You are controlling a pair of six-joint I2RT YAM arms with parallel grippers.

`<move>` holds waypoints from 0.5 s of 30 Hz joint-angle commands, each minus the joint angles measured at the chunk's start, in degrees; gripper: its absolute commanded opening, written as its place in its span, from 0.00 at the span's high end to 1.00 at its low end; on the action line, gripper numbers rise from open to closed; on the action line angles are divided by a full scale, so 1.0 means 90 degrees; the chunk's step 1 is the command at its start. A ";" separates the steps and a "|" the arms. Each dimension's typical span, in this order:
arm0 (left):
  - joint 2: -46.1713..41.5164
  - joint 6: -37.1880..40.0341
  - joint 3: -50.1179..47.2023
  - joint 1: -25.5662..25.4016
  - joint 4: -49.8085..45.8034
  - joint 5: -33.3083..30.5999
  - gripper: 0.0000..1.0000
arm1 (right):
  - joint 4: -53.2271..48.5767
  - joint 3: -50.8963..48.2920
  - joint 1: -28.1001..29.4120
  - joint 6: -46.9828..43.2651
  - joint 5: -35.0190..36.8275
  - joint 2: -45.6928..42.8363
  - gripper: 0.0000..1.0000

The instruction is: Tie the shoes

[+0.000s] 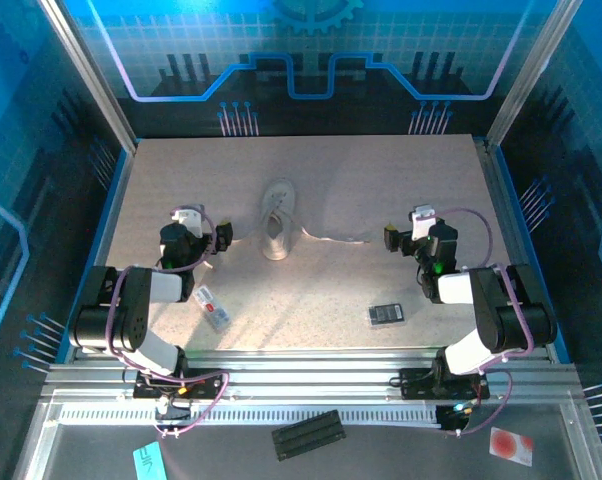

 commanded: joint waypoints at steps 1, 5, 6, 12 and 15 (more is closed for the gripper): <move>0.0075 -0.0004 0.0029 -0.0031 0.0204 -0.0037 0.01 | 0.0099 0.0110 -0.0094 0.0027 -0.0091 0.0032 0.00; -0.0020 -0.0124 -0.0051 -0.0039 0.0308 -0.0350 0.01 | 0.0096 0.0126 -0.0073 0.0013 -0.0045 0.0019 0.00; -0.0148 -0.0189 -0.0137 -0.0037 0.0354 -0.0538 0.01 | 0.0005 0.0140 -0.0053 0.0024 0.0004 -0.0059 0.00; -0.1026 -0.0189 0.0196 -0.0049 -0.0995 -0.0646 0.01 | -0.2484 0.1140 0.0261 -0.0253 0.0210 -0.0932 0.00; -0.1412 -0.0388 0.0554 -0.0049 -0.2021 -0.0735 0.01 | -0.3884 0.2021 0.0451 0.0285 0.0258 -0.0987 0.04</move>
